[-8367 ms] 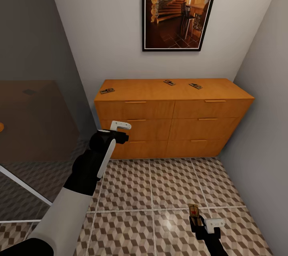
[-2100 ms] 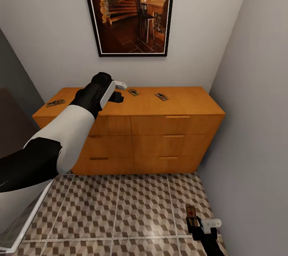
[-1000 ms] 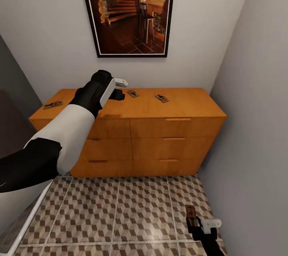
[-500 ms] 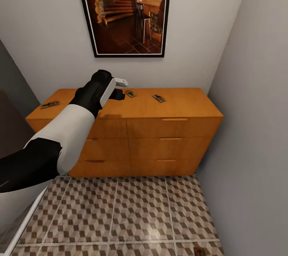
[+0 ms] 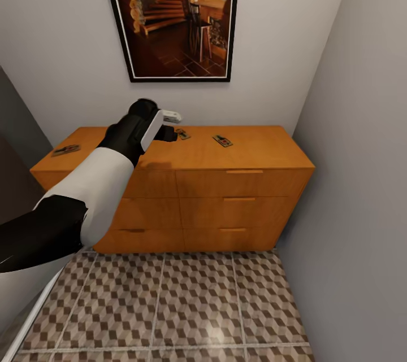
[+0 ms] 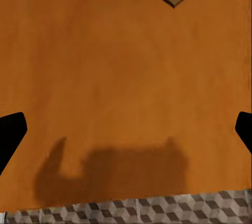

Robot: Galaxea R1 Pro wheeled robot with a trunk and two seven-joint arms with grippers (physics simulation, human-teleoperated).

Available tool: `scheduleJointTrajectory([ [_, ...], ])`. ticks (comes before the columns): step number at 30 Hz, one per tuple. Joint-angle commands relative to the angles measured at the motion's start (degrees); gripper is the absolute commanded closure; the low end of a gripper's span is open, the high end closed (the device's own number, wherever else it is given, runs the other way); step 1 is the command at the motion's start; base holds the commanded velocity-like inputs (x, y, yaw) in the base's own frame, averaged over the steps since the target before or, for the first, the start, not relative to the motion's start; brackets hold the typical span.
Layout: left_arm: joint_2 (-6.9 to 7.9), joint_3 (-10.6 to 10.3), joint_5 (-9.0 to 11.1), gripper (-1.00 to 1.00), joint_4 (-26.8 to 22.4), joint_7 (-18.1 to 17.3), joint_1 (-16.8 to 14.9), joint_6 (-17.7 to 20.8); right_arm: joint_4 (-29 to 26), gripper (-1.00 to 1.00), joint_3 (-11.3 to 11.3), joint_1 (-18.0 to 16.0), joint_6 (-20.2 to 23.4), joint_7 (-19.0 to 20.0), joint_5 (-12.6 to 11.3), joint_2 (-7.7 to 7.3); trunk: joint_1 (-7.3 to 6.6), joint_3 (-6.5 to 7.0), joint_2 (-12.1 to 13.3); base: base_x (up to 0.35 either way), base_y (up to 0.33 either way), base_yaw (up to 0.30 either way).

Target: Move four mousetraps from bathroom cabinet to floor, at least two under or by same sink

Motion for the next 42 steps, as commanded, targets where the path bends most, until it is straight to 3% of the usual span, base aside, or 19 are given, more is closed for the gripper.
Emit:
scheduleJointTrajectory([
  [1,0.00,-0.2,0.8,-1.00,0.0,0.5,0.0,0.2,0.0,1.00,-0.5,0.0,-0.2,0.3,0.3,0.02,0.02,-0.05,0.0,0.229,-0.169,0.000],
  [12,-0.22,-0.2,1.6,-1.00,0.1,0.5,0.0,0.1,0.0,1.00,-0.5,0.0,-0.2,0.3,0.3,0.06,0.02,-0.05,0.0,0.221,-0.173,0.000],
  [42,-0.12,-0.1,2.3,-1.00,0.2,0.5,0.0,0.0,0.0,1.00,-0.5,0.1,-0.2,0.3,0.4,0.15,0.02,-0.05,0.0,0.058,-0.011,0.000],
])
